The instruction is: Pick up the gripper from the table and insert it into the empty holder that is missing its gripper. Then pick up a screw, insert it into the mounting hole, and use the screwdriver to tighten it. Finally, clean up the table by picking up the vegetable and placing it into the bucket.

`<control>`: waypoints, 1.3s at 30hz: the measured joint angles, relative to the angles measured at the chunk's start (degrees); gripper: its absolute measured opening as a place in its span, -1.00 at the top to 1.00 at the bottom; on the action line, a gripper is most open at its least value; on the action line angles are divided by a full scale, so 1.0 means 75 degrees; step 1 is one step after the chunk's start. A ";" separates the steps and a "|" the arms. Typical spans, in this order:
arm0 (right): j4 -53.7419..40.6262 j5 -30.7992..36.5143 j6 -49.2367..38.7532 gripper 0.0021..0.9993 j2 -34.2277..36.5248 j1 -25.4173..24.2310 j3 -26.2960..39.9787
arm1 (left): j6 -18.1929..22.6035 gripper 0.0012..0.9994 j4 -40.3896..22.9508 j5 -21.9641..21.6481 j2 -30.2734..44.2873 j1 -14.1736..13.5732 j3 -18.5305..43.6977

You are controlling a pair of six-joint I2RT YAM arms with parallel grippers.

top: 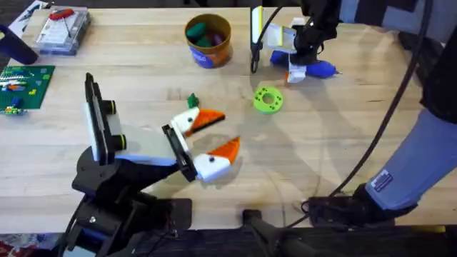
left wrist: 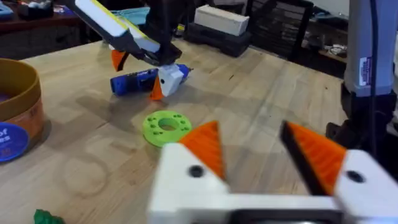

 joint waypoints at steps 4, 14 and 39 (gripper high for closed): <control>-0.0098 -0.0020 0.0395 -0.98 -0.0062 0.0005 -0.0005 | -0.0030 -0.96 0.0000 0.0000 0.0000 0.0000 0.0000; -0.0158 -0.0067 0.3170 -0.98 -0.2281 0.0287 -0.0076 | -0.0768 -0.97 0.0809 -0.0801 0.0000 0.0193 0.0002; -0.2701 0.0418 1.0878 -0.98 -0.7885 0.1306 -0.0229 | 0.1459 -0.97 -0.6425 -0.2507 0.6226 0.2209 0.6945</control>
